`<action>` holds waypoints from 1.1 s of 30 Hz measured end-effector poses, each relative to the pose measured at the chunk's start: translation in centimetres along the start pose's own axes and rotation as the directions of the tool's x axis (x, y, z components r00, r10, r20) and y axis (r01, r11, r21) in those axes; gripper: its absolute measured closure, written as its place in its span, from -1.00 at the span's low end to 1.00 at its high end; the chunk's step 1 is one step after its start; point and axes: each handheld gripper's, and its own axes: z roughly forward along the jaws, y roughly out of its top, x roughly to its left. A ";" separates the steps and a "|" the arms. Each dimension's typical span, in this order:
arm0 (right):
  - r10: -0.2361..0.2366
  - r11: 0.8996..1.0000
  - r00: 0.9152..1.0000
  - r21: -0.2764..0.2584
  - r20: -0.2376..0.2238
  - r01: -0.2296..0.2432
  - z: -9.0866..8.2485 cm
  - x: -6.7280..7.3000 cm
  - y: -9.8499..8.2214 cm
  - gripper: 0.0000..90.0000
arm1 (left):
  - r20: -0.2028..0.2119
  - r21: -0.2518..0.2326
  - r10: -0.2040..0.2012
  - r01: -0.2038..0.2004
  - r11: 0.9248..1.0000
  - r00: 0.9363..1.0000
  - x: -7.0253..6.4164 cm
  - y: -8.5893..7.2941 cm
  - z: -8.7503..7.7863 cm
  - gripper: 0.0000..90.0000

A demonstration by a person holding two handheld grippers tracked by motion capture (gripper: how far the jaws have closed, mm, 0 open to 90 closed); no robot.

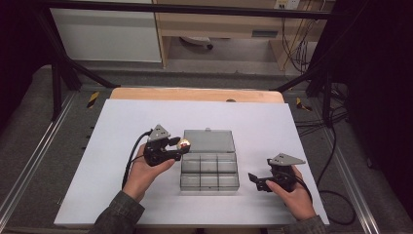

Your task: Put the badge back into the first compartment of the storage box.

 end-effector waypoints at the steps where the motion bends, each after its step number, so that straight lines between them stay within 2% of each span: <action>1: 0.000 1.000 1.000 -0.002 0.004 0.001 0.0 0.0 0.0 -0.90 | 0.000 0.003 0.002 -0.002 1.000 1.000 -0.1 0.0 0.0 0.04; 8: 0.001 1.000 1.000 -0.018 0.018 0.000 -0.1 -0.2 0.0 -0.92 | 0.000 0.018 0.013 -0.013 1.000 1.000 -0.5 -0.3 0.4 0.04; 23: -0.007 1.000 1.000 -0.009 0.006 0.007 0.0 -0.2 0.0 -0.93 | 0.019 0.036 0.023 -0.023 0.999 1.000 -1.4 -0.7 1.0 0.04; 33: -0.006 1.000 1.000 -0.005 0.004 0.006 0.0 -0.2 0.0 -0.93 | 0.015 0.044 0.031 -0.032 0.999 0.999 -1.7 -0.9 1.1 0.04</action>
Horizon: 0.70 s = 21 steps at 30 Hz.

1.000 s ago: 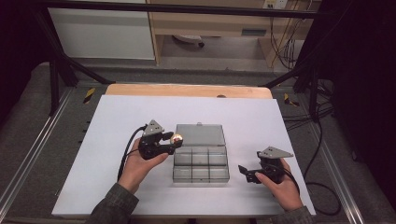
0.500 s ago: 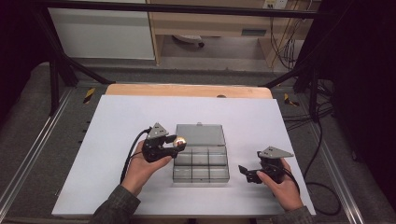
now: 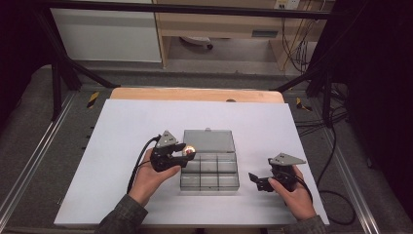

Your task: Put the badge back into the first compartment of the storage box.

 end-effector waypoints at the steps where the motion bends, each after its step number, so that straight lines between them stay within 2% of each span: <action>1: 0.001 1.000 1.000 0.001 0.000 -0.001 0.0 0.0 0.0 -0.93 | 0.001 0.001 0.001 -0.001 1.000 1.000 0.0 0.0 0.0 0.04; 21: -0.006 1.000 1.000 0.012 -0.009 0.006 0.1 0.1 0.0 -0.93 | 0.006 0.034 0.039 -0.039 0.999 0.999 -0.9 -0.5 0.8 0.04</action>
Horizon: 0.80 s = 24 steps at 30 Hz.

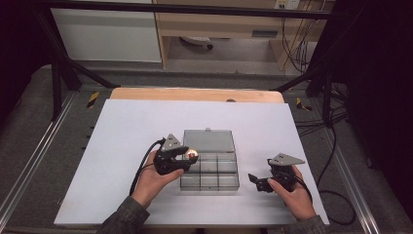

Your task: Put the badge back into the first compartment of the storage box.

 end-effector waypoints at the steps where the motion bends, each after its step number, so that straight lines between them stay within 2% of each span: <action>1: 0.000 1.000 1.000 0.001 0.000 0.000 0.0 0.0 0.0 -0.93 | -0.001 0.003 0.004 -0.004 1.000 1.000 0.0 0.0 0.0 0.04; 24: -0.002 1.000 1.000 0.007 -0.004 0.002 0.1 0.1 0.0 -0.93 | -0.011 0.039 0.037 -0.036 0.999 0.999 -0.6 -0.5 0.8 0.03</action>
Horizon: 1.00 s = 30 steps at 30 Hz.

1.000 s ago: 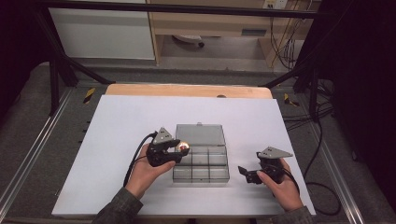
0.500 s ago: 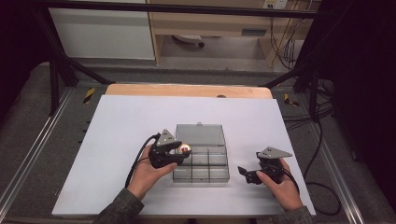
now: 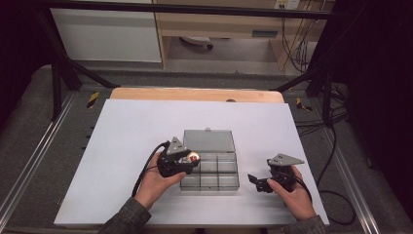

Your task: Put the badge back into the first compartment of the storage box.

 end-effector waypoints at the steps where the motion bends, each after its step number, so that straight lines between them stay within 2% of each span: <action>1: 0.002 1.000 1.000 0.000 -0.001 -0.002 0.0 0.0 0.0 -0.93 | 0.000 0.001 0.002 -0.002 1.000 1.000 0.0 0.0 0.0 0.03; 9: 0.001 1.000 1.000 0.000 0.000 -0.001 0.0 0.0 0.0 -0.93 | 0.001 0.003 -0.003 0.003 1.000 1.000 -0.1 -0.2 0.1 0.03; 13: 0.004 1.000 1.000 -0.001 0.000 -0.004 0.0 0.0 0.0 -0.93 | -0.006 -0.016 -0.008 0.008 1.000 1.000 0.1 0.0 -0.3 -0.13; 20: 0.000 1.000 1.000 -0.002 0.001 0.000 0.0 0.0 0.0 -0.93 | -0.032 -0.056 -0.039 0.037 0.998 0.999 0.6 0.1 -0.9 -0.25; 30: 0.001 1.000 1.000 -0.001 -0.001 -0.001 0.0 0.0 0.0 -0.93 | -0.047 -0.064 -0.061 0.058 0.996 0.997 1.0 -0.1 -1.0 -0.42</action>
